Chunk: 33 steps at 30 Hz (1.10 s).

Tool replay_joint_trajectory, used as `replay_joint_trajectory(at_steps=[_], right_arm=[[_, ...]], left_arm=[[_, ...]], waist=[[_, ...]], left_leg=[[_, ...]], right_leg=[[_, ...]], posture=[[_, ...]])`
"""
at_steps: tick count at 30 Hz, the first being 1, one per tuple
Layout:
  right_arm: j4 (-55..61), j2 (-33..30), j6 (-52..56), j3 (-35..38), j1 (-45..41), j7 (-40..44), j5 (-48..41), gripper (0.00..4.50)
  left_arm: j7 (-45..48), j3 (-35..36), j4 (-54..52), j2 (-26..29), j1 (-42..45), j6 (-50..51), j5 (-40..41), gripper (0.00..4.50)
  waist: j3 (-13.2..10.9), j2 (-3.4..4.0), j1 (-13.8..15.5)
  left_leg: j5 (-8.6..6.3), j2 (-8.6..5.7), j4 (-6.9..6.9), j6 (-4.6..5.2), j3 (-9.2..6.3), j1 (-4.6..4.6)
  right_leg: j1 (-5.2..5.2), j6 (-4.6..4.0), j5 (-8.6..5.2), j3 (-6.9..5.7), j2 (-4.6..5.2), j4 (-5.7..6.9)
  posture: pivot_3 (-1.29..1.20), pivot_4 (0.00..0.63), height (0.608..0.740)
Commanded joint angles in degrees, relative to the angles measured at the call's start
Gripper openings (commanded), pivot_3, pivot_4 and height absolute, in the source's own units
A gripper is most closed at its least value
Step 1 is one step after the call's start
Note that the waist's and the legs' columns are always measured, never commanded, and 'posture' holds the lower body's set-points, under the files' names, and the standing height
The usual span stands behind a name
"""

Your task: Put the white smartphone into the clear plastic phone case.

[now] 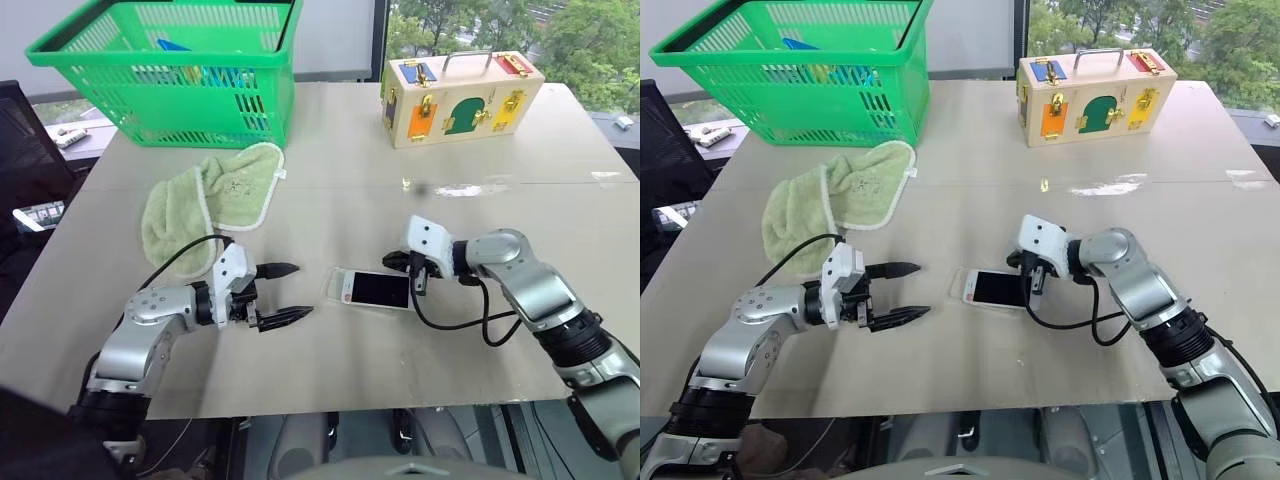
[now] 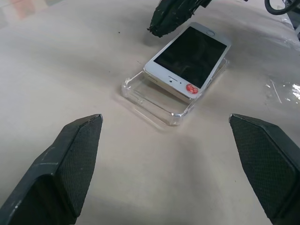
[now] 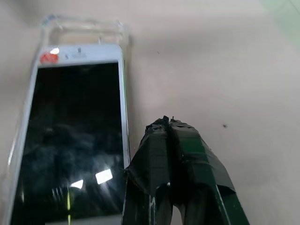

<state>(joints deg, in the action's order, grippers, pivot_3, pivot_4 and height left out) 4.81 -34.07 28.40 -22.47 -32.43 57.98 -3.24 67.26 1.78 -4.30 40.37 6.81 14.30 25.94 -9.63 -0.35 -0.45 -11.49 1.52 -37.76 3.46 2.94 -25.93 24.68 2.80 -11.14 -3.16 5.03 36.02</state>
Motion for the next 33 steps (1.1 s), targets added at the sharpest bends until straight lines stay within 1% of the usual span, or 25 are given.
replay_joint_trajectory(at_steps=[1,4,9,12,15,18,22,28,31,33], right_arm=[[3.47,-1.04,0.16,0.34,0.05,3.76,-2.22,0.04],[5.06,-1.18,1.49,0.94,0.4,4.69,-3.54,0.04],[4.57,-1.0,2.12,2.81,0.38,3.25,-4.06,0.04],[5.93,0.91,6.34,6.57,-0.7,2.56,-8.87,0.04],[7.92,1.94,9.99,7.0,-0.82,2.47,-11.31,0.04],[9.43,3.96,13.68,4.46,-0.56,0.77,-11.72,0.04],[9.48,6.59,15.55,1.26,0.4,-1.12,-11.3,0.04],[2.54,9.69,14.71,-4.51,-1.58,-3.6,-7.18,0.04],[-1.31,9.45,15.9,-8.05,-3.0,-3.39,-4.58,0.04],[-2.24,9.23,18.06,-9.52,-3.14,-2.61,-4.73,0.04]], left_arm=[[0.24,0.74,-1.61,0.59,0.5,-0.54,0.19,4.5],[0.21,0.76,-1.69,0.61,0.41,-0.45,0.24,4.5],[-0.05,0.78,-1.99,0.49,0.25,-0.21,0.36,4.5],[-0.19,0.8,-2.1,0.41,0.02,-0.15,0.39,4.5],[-0.3,0.74,-2.16,0.31,-0.17,-0.13,0.4,4.5],[-0.5,0.56,-2.42,0.12,-0.29,-0.02,0.42,4.5],[-0.76,0.39,-2.71,-0.03,-0.22,0.26,0.48,4.5],[-0.78,0.3,-2.68,0.03,-0.03,0.53,0.46,4.5],[-0.93,0.19,-2.92,-0.09,0.04,0.69,0.48,4.5],[-1.02,0.14,-2.93,-0.16,0.15,0.74,0.46,4.5]], waist=[[0.0,0.0,-0.08],[0.0,0.0,-0.19],[0.0,0.0,-0.12],[0.0,0.0,-0.05],[0.0,0.0,-0.07],[0.0,-0.01,-0.12],[0.0,-0.01,-0.16],[0.01,-0.01,-0.16],[0.03,-0.02,-0.25],[0.09,-0.03,-0.21]], left_leg=[[0.0,0.0,0.0,0.0,0.0,0.0],[0.0,0.01,0.0,0.0,-0.01,0.0],[0.0,0.04,0.0,0.0,0.0,0.02],[0.0,0.05,0.0,0.0,-0.01,0.02],[0.0,0.05,0.0,0.0,-0.01,0.02],[0.0,0.06,0.0,0.0,-0.02,0.02],[0.0,0.06,0.0,0.0,-0.02,0.02],[0.0,0.05,0.0,0.0,-0.01,0.04],[0.0,0.04,0.0,-0.01,0.0,0.15],[0.0,0.06,0.0,-0.01,-0.02,0.23]], right_leg=[[0.0,0.0,0.0,0.0,0.0,0.0],[0.0,0.0,0.0,0.0,-0.01,0.0],[0.0,0.0,0.0,0.0,-0.01,0.01],[0.0,0.0,0.0,0.0,-0.01,0.01],[-0.01,-0.01,0.01,0.0,-0.01,0.02],[-0.01,-0.01,0.01,0.0,0.0,0.02],[0.0,-0.01,0.01,0.0,0.0,0.04],[-0.01,-0.01,0.01,0.0,0.0,0.04],[-0.03,-0.01,0.0,0.01,0.0,0.07],[-0.09,-0.01,0.0,0.01,0.0,0.09]], posture=[[0.0,0.15,0.74],[0.0,0.15,0.74],[0.0,0.15,0.74],[0.0,0.15,0.74],[0.0,0.15,0.74],[0.0,0.15,0.74],[0.0,0.15,0.74],[0.0,0.15,0.74],[0.0,0.15,0.74],[0.0,0.15,0.74]])
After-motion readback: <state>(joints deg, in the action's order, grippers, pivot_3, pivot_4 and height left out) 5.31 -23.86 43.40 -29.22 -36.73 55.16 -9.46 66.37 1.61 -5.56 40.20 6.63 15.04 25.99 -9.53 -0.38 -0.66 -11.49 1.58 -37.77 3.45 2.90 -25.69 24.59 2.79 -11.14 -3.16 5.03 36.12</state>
